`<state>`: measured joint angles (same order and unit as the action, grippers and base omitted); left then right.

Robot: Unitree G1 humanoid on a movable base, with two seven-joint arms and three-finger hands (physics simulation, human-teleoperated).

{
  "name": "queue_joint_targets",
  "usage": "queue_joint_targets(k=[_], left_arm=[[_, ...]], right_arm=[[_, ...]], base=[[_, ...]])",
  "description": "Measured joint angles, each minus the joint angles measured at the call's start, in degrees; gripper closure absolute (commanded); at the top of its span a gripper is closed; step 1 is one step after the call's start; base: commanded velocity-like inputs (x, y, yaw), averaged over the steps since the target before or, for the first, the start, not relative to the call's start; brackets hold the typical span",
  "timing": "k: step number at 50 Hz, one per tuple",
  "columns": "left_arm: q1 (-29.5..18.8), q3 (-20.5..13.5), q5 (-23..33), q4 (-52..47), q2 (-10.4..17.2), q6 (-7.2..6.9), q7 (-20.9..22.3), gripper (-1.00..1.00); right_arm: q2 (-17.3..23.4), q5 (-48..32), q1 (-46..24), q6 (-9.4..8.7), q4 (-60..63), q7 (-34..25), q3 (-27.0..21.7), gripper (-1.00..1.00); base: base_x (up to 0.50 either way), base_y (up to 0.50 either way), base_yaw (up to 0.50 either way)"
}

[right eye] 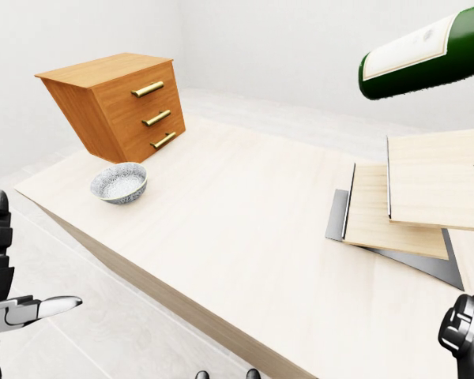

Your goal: Put the wine bottle on the wine rack.

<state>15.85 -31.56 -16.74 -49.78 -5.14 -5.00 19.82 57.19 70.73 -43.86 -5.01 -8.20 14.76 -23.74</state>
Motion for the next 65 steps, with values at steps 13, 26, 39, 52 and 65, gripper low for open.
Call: queue_joint_targets(k=[13, 26, 39, 52, 65], left_arm=[[-0.17, -0.61, -0.11, 1.81, 0.43, 0.00, 0.66, -1.00], [-0.08, -1.34, -0.54, 2.37, 0.64, 0.00, 1.07, -1.00], [-0.02, -1.57, -0.50, 2.58, 0.44, 0.00, 1.22, -1.00], [-0.04, -1.06, -0.16, 1.99, 0.31, 0.00, 0.79, -1.00], [-0.37, -0.93, -0.12, 1.85, 0.50, 0.00, 0.41, -1.00]], right_arm=[[-2.23, -9.67, -2.94, 0.00, -5.35, -5.22, 1.26, 1.00], [-2.75, -17.01, -7.80, 0.00, -11.23, -9.26, 2.41, 1.00], [-0.97, -20.44, -10.09, 0.00, -17.09, -12.41, 0.52, 1.00], [1.72, -18.92, -7.83, 0.00, -20.74, -14.04, -2.28, 1.00], [4.75, -14.09, -4.56, 0.01, -23.38, -12.90, -4.60, 1.00]], base=[[0.00, 0.00, 0.00], [0.00, 0.00, 0.00], [0.00, 0.00, 0.00], [0.00, 0.00, 0.00], [0.00, 0.00, 0.00]])
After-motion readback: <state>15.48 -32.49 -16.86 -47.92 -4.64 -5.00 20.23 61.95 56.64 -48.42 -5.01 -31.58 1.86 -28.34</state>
